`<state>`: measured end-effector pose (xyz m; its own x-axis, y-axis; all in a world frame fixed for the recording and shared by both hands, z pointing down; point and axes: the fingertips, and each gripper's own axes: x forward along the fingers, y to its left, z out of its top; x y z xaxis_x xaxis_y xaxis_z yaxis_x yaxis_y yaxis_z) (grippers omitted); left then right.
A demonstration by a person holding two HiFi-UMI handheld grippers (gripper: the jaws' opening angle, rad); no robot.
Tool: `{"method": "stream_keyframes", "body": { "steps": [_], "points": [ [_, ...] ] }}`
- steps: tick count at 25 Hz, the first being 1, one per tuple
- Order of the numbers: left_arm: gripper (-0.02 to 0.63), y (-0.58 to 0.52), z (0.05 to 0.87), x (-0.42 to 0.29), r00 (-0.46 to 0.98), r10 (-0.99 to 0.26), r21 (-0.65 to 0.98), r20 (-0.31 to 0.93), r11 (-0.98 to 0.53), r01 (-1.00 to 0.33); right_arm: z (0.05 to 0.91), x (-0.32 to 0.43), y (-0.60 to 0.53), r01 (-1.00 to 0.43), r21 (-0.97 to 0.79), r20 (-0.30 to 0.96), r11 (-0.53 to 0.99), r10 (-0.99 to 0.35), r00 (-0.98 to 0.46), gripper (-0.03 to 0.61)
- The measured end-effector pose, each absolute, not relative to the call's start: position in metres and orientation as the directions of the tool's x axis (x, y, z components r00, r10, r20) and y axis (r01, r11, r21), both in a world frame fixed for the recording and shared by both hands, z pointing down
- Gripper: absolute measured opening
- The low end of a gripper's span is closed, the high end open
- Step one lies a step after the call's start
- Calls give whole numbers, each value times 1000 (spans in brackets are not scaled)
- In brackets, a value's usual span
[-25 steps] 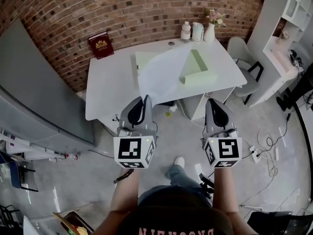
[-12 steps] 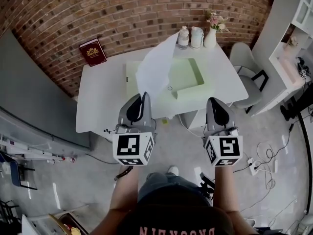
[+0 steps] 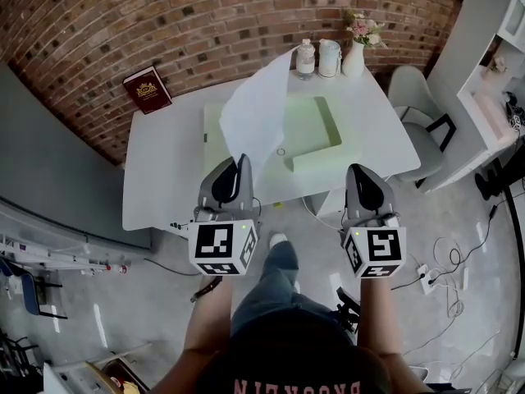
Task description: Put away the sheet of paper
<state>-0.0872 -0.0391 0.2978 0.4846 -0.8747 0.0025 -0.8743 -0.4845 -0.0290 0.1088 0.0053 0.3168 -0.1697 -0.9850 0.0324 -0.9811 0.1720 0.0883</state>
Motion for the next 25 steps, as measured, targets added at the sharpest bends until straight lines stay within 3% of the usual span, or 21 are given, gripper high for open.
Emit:
{"method": "stream_keyframes", "body": {
  "steps": [25],
  "points": [
    [-2,-198,410,-57,546,-807,207,227,-507,-836,358,133,-154,-981,80,147,175,-976,-162,2]
  ]
}}
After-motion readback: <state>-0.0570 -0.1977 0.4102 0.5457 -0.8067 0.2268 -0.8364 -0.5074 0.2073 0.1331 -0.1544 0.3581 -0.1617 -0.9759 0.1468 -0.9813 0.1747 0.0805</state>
